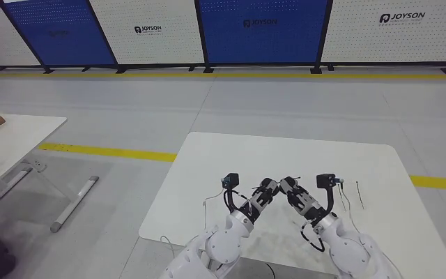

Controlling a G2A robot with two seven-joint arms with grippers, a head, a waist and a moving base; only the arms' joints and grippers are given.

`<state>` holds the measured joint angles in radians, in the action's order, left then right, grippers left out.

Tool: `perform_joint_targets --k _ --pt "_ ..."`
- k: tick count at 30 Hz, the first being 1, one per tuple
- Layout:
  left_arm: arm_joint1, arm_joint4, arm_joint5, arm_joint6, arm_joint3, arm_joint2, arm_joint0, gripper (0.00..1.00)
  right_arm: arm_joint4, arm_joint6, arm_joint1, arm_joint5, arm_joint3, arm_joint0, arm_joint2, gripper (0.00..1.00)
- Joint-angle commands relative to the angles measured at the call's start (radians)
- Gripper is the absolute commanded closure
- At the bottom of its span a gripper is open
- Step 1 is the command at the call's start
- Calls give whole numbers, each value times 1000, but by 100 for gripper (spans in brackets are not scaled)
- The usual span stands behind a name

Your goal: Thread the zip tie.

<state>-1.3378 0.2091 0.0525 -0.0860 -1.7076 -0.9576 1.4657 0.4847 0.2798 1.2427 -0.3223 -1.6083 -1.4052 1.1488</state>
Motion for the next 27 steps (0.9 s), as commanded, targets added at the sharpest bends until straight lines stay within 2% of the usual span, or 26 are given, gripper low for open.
perform_joint_targets --k 1,6,7,8,9,11,12,14,17,18,20,21,22,23,27 --pt "0 1 -1 2 -1 -1 1 100 -46 24 0 -2 5 4 4 100" --pt "0 16 7 -3 0 -1 2 100 -115 67 -1 -1 7 12 18 100" --pt "0 16 8 -4 0 -2 2 100 -121 68 -1 1 7 12 19 76" --pt "0 17 10 -5 1 -2 2 100 -126 69 -1 2 6 12 20 27" --pt "-1 17 12 -7 1 -2 2 100 -126 66 -2 2 4 12 22 13" --pt "-1 18 16 -9 2 -2 1 100 -109 52 -2 -1 0 10 24 12" --pt "-1 18 18 -9 3 -2 1 100 -98 41 -2 -1 -3 8 25 15" --pt "-2 18 21 -9 3 -2 1 100 -56 15 -3 8 -11 2 27 10" --pt "-3 17 23 -10 4 -3 0 100 -5 -23 -3 18 -17 -5 22 24" --pt "-3 17 23 -11 5 -3 1 100 5 -31 -3 19 -18 -6 21 52" --pt "-3 17 24 -12 5 -3 1 100 16 -45 -2 19 -18 -9 18 62" --pt "-3 17 23 -12 5 -3 1 100 18 -49 -2 19 -18 -10 17 73" --pt "-4 16 22 -13 5 -4 1 100 19 -53 -2 18 -18 -11 18 96" --pt "-4 17 21 -13 5 -4 2 100 22 -55 -2 17 -18 -11 18 100" --pt "-4 12 15 -17 6 -6 4 100 24 -55 -2 15 -13 -11 18 100"
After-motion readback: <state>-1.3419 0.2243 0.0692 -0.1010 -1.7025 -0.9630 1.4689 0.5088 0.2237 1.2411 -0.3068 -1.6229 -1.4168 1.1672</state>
